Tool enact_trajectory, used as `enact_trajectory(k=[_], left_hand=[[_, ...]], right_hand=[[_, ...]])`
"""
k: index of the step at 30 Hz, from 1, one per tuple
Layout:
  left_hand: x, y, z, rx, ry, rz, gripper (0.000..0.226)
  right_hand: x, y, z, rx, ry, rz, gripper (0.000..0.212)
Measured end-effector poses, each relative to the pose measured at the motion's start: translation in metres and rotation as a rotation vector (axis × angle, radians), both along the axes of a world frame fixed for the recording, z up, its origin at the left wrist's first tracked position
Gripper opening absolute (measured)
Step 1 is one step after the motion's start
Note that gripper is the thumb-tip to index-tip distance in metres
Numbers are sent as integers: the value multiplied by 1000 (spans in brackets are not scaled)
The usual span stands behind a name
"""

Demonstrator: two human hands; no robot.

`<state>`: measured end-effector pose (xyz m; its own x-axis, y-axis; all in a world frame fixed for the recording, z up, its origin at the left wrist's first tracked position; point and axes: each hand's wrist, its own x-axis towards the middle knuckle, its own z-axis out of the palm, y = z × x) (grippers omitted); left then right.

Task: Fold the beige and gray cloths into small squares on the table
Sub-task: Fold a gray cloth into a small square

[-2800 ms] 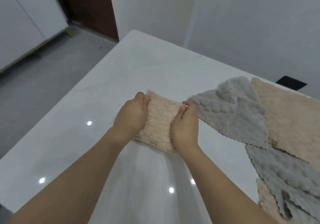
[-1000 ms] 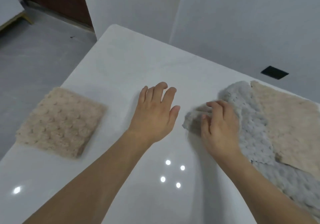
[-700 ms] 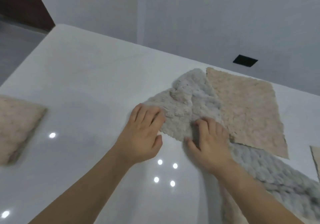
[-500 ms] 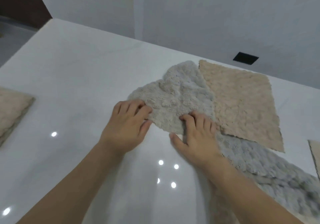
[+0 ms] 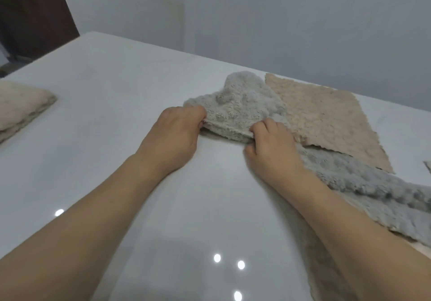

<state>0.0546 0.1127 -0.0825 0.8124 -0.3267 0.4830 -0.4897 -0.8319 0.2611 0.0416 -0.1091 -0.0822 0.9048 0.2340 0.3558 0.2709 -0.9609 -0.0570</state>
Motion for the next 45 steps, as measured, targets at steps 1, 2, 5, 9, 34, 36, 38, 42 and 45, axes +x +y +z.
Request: enact_trajectory(k=[1,2,5,9,34,36,38,42,45], left_hand=[[-13,-1,1,-12,-3,-13,7],[-22,-1,2,-29,-10,-19,7],[-72,0,3,-160,34,21,8],[-138,7,25,-154,268,122,14],[-61,33,110,206,-239,351,13],[-58,33,113,267,-381,344,18],[-63,31,119,298,-445,319,19],[-88,32,129,256,-481,242,17],[-105,35,129,264,-438,202,17]], right_hand=[[-7,0,3,-26,-7,18,36],[-12,-1,8,-51,5,31,30],[-55,-6,24,52,-2,57,23],[-123,-12,56,256,97,107,21],[-45,-7,116,714,22,-100,31],[-39,2,120,698,-116,-86,36],[-42,8,124,644,-156,-86,32],[-60,0,122,722,-66,-68,27],[-72,-14,114,723,58,-149,23]])
